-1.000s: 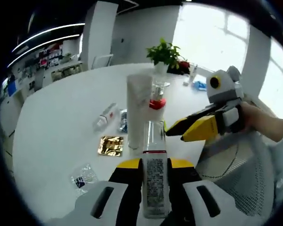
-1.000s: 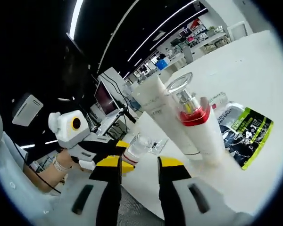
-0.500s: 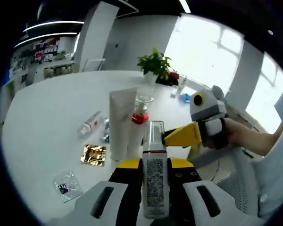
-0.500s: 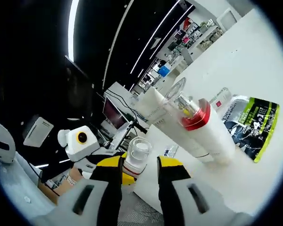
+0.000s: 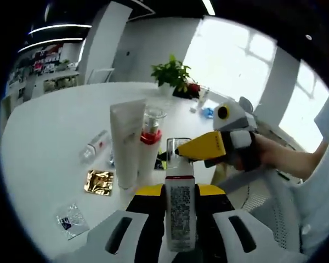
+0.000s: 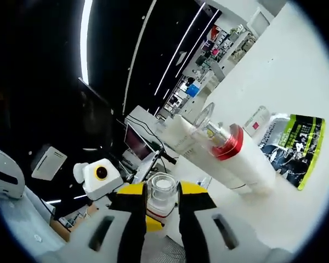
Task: Arrange the skincare products in the storage area until every visible bottle or jar stands upright without overlapping.
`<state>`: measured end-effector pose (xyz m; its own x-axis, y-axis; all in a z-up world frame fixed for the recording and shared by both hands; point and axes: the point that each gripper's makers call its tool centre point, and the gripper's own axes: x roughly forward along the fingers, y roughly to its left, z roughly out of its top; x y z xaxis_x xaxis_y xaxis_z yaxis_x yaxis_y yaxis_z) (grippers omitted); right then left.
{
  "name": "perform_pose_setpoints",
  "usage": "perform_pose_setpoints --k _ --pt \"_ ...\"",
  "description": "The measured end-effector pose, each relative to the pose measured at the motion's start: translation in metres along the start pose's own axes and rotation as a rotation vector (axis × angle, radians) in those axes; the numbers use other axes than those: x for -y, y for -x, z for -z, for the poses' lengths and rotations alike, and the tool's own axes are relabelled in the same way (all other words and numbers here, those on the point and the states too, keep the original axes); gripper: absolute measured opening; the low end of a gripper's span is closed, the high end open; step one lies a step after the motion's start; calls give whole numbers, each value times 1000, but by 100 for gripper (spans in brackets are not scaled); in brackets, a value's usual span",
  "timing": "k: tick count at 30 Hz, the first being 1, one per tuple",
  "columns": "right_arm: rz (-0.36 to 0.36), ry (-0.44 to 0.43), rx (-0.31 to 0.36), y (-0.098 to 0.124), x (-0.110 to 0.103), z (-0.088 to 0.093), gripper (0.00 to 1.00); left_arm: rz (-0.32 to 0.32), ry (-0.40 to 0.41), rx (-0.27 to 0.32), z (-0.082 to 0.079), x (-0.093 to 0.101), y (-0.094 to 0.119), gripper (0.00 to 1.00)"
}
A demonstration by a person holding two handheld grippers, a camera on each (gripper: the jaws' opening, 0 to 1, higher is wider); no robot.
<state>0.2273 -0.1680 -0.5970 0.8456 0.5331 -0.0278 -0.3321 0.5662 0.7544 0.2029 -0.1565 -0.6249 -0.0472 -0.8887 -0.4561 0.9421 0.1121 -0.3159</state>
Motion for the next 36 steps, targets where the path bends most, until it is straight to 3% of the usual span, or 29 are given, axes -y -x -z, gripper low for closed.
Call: perform_pose_setpoints --k 7,13,22,27,36 --pt "31 162 -37 -2 -1 1 21 -18 -39 -41 7 -3 -10 17" --pt "61 231 -53 -3 2 2 20 -24 -61 -64 11 -6 -18 17" --pt "146 455 -123 -2 10 6 20 -55 -137 -122 19 -13 -32 17" --pt "172 458 -142 -1 16 8 20 -56 -191 -127 22 -16 -36 17" --pt "226 558 -200 0 25 12 20 -71 -260 -169 30 -25 -42 24"
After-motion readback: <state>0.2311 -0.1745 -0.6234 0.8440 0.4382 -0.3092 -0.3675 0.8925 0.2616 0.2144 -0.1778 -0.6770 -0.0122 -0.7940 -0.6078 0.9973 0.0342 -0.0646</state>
